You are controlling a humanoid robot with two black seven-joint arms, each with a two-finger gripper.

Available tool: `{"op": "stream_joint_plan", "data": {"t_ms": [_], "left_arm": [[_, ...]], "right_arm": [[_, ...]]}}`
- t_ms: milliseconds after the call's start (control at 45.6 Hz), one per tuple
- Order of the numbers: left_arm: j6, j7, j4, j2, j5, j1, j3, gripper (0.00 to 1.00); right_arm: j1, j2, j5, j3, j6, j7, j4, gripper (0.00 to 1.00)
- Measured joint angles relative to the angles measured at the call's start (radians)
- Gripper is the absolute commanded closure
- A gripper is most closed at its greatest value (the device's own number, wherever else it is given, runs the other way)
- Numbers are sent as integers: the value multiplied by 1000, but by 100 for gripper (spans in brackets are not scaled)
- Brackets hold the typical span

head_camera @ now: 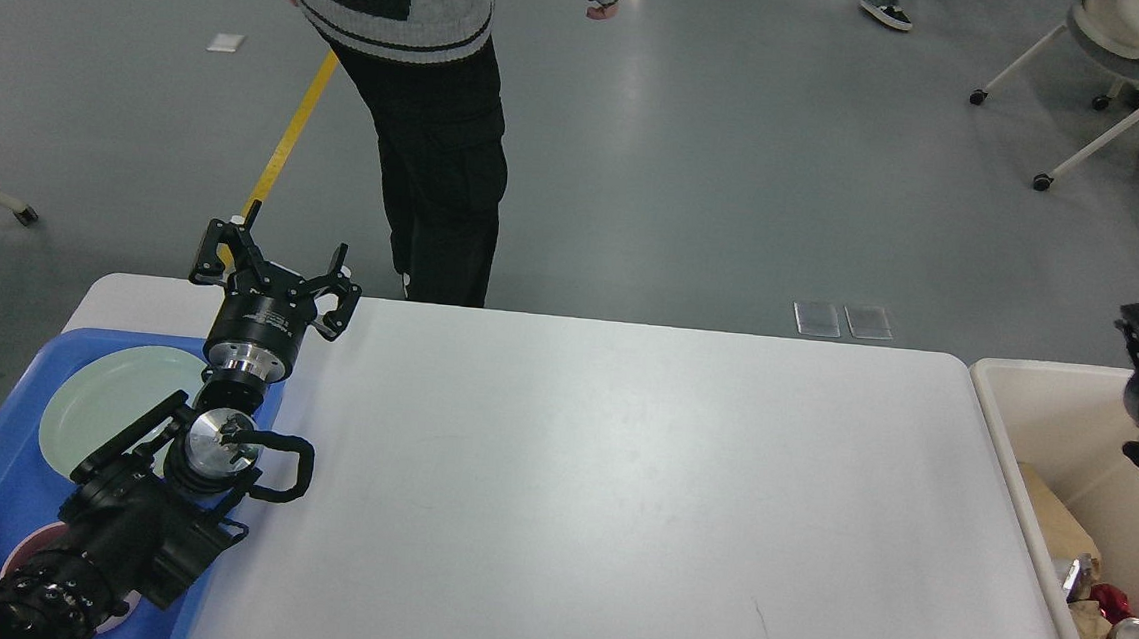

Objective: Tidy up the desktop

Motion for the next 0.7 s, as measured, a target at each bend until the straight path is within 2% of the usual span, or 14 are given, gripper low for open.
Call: {"op": "stream_joint_plan", "data": {"t_ms": [110, 241, 482, 548, 701], "left_arm": [[0, 0, 0, 0, 0, 0, 0, 3], [-1, 0, 0, 0, 0, 0, 0, 3], [-1, 0, 0, 0, 0, 0, 0, 3], [-1, 0, 0, 0, 0, 0, 0, 3], [-1, 0, 0, 0, 0, 0, 0, 3]], "right_arm": [[4, -11, 0, 287, 112, 76, 101, 0], [-29, -5, 0, 480, 210, 173, 219, 0], [-148, 121, -1, 654, 225, 385, 271, 0], [-175, 149, -1, 671, 225, 414, 270, 0], [-224, 172, -1, 682, 206, 429, 268, 0]]}}
